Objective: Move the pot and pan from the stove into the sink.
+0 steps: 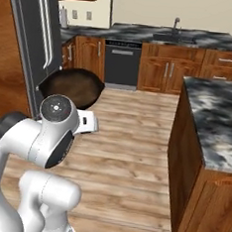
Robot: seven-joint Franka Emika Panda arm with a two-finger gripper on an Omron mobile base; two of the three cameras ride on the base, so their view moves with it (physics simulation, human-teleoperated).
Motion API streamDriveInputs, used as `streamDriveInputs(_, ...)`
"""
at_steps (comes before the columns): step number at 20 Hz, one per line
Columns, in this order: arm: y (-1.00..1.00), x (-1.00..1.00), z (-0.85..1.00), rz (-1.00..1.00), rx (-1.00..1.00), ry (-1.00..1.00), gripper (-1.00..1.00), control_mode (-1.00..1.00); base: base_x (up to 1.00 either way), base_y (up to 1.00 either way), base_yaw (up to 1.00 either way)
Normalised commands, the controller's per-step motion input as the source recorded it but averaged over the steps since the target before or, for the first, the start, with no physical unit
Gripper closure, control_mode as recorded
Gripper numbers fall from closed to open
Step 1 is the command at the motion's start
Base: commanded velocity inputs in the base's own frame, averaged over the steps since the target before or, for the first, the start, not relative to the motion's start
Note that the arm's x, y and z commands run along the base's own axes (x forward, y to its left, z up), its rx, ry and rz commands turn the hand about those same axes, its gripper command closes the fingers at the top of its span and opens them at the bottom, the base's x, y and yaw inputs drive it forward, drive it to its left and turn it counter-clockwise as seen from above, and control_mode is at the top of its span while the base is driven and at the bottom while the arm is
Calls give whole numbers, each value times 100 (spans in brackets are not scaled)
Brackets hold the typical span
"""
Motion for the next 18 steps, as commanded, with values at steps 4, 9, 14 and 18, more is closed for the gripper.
streamDriveInputs(4, 0, 0, 0, 0, 0, 0, 100, 100, 80, 0, 0)
streamDriveInputs(9, 0, 0, 0, 0, 0, 0, 100, 100, 88, 3, 0)
streamDriveInputs(14, 0, 0, 0, 0, 0, 0, 100, 100, 95, 8, 0)
streamDriveInputs(18, 0, 0, 0, 0, 0, 0, 100, 100, 96, 7, 0)
